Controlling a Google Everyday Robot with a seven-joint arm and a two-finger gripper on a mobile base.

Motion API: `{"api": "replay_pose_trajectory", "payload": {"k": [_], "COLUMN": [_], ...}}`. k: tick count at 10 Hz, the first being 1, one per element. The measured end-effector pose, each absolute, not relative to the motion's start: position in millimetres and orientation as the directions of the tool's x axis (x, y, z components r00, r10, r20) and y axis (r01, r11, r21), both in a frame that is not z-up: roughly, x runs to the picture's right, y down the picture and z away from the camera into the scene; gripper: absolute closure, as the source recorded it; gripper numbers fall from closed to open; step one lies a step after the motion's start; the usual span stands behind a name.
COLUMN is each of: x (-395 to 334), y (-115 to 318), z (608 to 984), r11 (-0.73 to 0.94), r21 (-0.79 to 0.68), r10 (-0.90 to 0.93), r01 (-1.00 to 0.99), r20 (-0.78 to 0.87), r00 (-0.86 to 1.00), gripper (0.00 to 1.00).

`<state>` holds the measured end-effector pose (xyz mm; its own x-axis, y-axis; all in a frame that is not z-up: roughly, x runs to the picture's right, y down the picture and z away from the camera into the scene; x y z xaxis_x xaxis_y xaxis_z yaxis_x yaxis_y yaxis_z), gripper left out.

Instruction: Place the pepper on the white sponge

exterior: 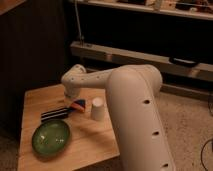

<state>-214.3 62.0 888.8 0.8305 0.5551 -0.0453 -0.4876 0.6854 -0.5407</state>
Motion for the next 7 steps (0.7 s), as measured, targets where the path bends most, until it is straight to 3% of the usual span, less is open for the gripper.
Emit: {"api": "replay_pose_trajectory", "payload": {"k": [7], "x": [-215], "y": [43], "z": [878], "r11": [0.680], "r21": [-0.537], "r10": [0.567], "r01": [-0.500], "r20": [-0.046], "r00": [0.822], "gripper": [0.20]}}
